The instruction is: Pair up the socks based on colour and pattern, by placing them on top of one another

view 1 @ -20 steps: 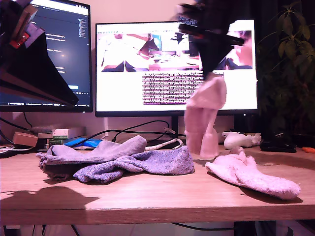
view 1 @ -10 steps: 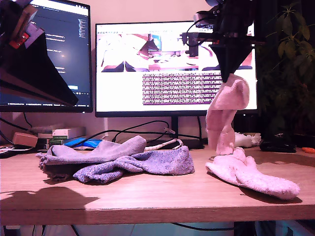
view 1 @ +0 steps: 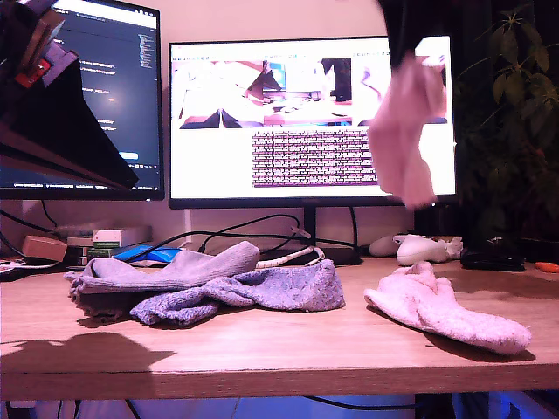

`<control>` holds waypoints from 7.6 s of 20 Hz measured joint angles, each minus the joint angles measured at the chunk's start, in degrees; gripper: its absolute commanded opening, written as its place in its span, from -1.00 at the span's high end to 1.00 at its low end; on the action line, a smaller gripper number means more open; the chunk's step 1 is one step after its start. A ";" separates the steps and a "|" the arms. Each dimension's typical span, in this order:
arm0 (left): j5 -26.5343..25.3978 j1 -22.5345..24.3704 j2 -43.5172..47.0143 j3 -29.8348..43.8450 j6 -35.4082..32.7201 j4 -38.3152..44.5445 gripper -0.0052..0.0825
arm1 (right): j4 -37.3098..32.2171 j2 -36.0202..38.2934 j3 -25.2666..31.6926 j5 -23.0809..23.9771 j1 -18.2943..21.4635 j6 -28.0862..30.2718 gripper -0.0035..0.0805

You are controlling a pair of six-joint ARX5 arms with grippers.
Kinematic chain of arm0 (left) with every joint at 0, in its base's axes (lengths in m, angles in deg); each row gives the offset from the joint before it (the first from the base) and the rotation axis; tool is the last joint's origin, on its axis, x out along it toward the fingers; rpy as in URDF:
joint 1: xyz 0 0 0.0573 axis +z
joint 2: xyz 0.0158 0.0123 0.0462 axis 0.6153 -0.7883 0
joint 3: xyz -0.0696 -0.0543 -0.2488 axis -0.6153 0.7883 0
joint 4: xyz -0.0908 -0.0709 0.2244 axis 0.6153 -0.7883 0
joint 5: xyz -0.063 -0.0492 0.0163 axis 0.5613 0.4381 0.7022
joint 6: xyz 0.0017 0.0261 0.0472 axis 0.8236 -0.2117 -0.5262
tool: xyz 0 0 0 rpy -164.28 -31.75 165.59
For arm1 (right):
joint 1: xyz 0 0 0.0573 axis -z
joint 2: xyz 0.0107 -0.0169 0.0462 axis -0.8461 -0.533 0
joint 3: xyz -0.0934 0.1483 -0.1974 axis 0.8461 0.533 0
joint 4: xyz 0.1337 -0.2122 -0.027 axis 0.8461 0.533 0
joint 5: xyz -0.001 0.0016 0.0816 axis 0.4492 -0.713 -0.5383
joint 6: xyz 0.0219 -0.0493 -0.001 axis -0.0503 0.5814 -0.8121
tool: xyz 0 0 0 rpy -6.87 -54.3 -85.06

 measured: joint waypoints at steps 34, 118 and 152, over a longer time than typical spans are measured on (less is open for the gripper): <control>0.00 0.00 0.00 0.00 -0.68 -0.72 0.93 | -50.51 17.07 62.27 -12.07 1.66 -0.66 0.95; -11.80 4.09 -0.04 0.00 -2.60 7.43 0.93 | -38.60 6.40 55.87 -9.27 7.52 -10.49 0.94; -16.35 5.64 -21.68 -12.48 -25.49 5.46 -0.02 | -33.11 11.93 48.33 -18.73 0.37 2.91 0.94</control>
